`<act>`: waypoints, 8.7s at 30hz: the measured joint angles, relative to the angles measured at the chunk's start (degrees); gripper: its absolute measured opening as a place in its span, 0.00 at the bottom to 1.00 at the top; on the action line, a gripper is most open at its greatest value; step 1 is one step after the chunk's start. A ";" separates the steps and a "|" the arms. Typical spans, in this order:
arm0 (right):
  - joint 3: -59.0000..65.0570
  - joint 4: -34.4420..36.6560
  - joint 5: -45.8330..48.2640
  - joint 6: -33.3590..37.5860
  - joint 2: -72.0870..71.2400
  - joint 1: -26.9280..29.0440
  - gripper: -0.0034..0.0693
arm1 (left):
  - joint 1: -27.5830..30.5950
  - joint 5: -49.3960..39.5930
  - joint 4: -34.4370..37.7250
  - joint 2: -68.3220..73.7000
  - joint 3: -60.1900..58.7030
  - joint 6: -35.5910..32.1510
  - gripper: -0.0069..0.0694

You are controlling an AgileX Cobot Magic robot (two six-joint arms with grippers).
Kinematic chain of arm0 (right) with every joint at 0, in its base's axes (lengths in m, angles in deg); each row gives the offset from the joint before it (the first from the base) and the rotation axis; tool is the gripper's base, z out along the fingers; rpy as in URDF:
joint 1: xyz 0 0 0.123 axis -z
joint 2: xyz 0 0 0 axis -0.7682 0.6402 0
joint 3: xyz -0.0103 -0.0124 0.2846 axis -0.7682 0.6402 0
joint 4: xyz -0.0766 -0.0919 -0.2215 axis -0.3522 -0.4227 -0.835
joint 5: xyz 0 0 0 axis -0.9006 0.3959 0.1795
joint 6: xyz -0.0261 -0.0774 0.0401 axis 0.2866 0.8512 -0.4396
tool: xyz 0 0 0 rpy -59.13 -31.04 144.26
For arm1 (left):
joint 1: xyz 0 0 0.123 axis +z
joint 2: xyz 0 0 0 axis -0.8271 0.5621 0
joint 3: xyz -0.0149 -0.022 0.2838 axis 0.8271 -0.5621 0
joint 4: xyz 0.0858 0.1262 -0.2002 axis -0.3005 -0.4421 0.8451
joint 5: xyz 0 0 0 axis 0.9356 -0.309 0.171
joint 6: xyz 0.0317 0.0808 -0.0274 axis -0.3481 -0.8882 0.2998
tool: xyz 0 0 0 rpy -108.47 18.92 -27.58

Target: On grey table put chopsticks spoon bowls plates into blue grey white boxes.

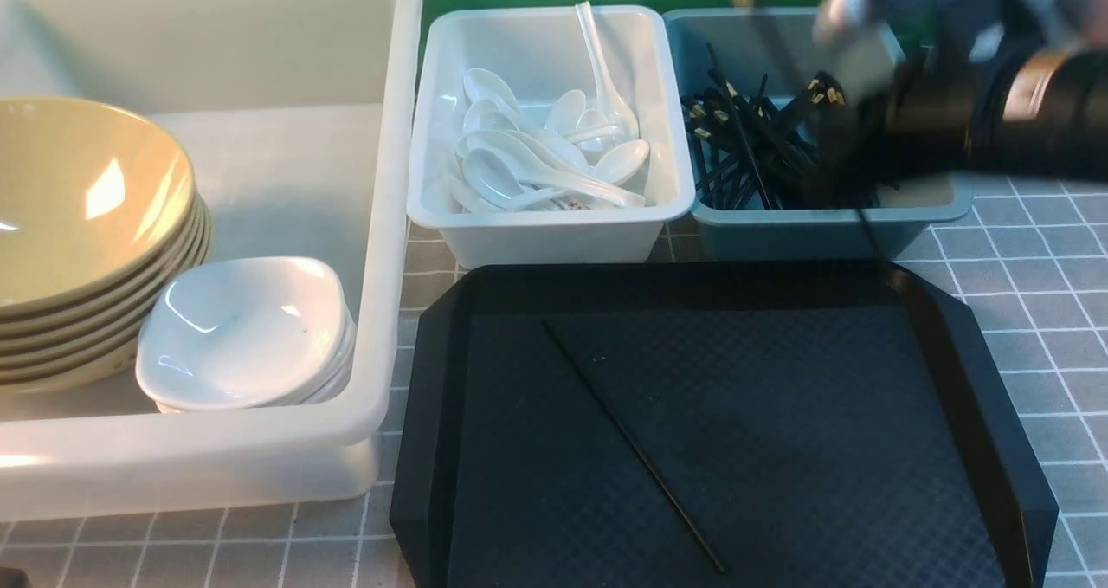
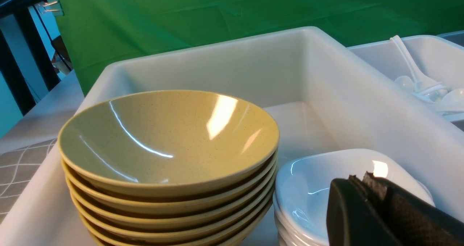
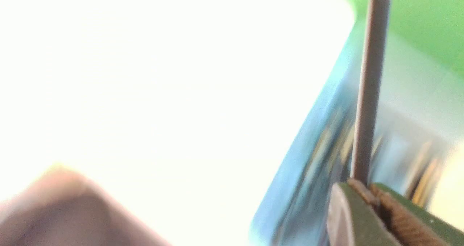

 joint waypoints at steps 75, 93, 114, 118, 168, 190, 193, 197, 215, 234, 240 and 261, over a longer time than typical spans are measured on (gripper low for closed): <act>-25.38 -12.14 19.59 -17.88 12.14 6.81 0.48 | 0.00 1.60 -2.81 0.00 -0.42 0.00 0.08; 40.26 -12.01 -7.80 -5.65 -47.30 0.00 0.09 | 0.00 1.93 -2.86 0.00 -0.42 0.00 0.08; 63.30 -10.41 -12.12 -12.96 -70.13 9.88 0.10 | 0.00 1.19 -2.81 0.00 -0.42 0.00 0.08; 63.30 -7.32 -3.73 -12.13 -79.18 20.21 0.11 | 0.00 0.93 -2.81 0.00 -0.42 0.00 0.08; 63.25 -3.74 14.40 -12.96 -79.72 25.17 0.16 | 5.32 1.11 3.88 -5.43 -16.29 1.82 0.08; 63.25 -3.74 14.40 -12.96 -79.72 25.22 0.18 | 5.32 1.72 7.90 -5.50 -16.84 -2.00 0.08; 63.25 -3.74 14.40 -12.96 -79.72 25.22 0.18 | 5.32 1.72 7.90 -5.50 -16.84 -2.65 0.08; 63.25 -3.74 14.40 -12.96 -79.72 25.22 0.18 | 5.32 1.72 7.90 -5.50 -16.84 -2.83 0.08; 63.25 -3.74 14.40 -12.96 -79.72 25.22 0.18 | 5.32 1.72 7.96 -5.50 -16.84 -3.01 0.08; 63.25 -3.74 14.40 -12.96 -79.72 25.22 0.18 | 5.32 1.74 8.06 -5.50 -16.84 -3.01 0.08; 63.25 -3.74 14.40 -12.96 -79.72 25.22 0.19 | 5.32 1.74 8.06 -5.50 -16.84 -3.01 0.08; 63.25 -3.74 14.40 -12.96 -79.72 25.22 0.22 | 5.32 1.74 8.06 -5.50 -16.84 -3.01 0.08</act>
